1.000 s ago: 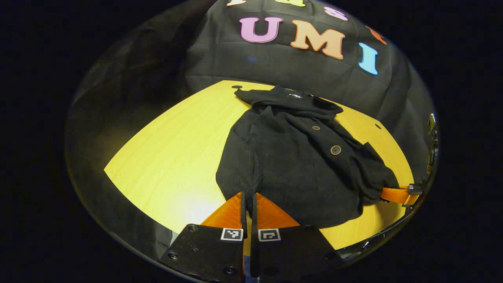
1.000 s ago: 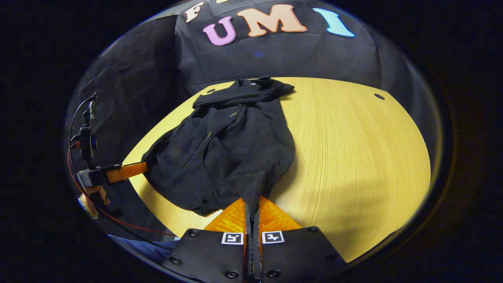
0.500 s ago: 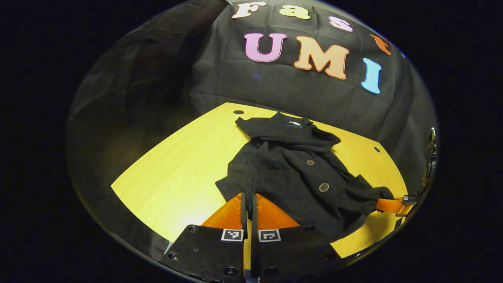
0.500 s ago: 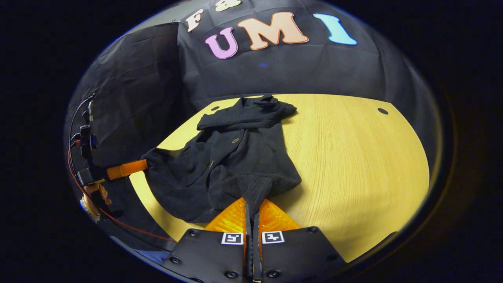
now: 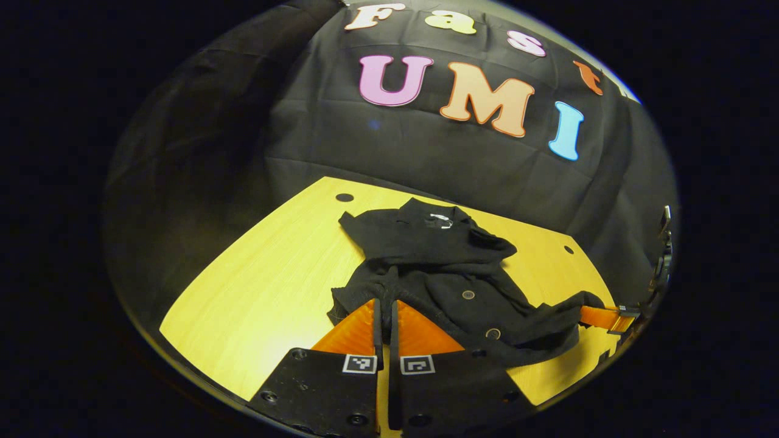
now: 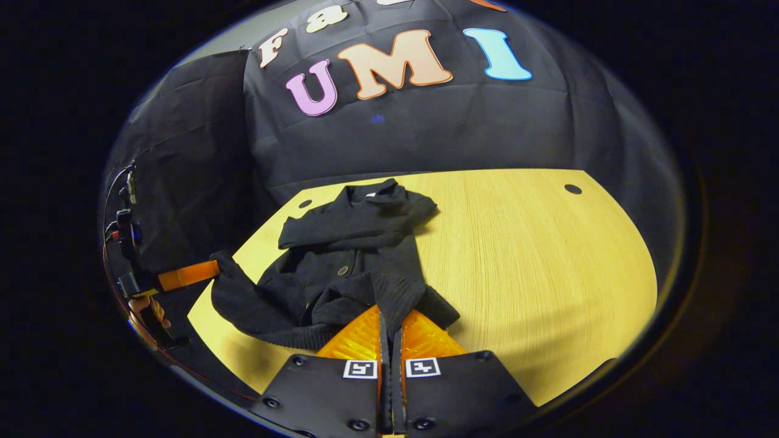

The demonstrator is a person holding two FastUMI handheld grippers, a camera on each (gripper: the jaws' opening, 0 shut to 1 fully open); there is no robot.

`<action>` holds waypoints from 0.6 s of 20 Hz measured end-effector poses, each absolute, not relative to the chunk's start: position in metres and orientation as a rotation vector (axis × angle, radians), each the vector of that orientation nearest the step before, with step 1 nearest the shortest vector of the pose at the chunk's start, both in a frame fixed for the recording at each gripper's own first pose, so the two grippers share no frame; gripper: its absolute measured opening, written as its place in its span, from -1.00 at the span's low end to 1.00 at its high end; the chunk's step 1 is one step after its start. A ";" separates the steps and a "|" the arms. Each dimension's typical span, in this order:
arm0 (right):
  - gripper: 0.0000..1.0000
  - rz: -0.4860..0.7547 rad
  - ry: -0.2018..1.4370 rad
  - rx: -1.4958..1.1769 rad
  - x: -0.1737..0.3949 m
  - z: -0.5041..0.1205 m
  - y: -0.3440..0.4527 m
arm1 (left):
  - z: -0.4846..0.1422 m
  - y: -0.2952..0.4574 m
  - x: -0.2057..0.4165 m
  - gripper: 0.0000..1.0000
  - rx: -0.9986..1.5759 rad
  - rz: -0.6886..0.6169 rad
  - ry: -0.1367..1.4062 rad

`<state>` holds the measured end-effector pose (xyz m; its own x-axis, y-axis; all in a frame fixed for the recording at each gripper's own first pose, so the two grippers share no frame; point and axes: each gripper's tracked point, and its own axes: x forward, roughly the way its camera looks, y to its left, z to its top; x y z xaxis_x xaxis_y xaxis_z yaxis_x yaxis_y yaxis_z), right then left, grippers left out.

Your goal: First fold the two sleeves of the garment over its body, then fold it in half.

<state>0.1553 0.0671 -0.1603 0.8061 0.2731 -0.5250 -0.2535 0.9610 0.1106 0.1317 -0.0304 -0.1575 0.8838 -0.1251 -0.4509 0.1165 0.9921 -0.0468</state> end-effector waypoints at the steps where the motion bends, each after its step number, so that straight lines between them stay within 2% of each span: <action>1: -0.94 0.272 0.556 0.034 0.164 -0.154 0.071 | -0.153 -0.030 0.140 -1.00 -0.009 -0.142 0.464; 8: -0.94 0.216 0.483 0.024 0.231 -0.114 0.095 | -0.128 -0.034 0.209 -1.00 -0.033 -0.216 0.412; 12: -0.94 0.195 0.449 0.037 0.268 -0.095 0.110 | -0.134 -0.027 0.249 -1.00 0.027 -0.229 0.396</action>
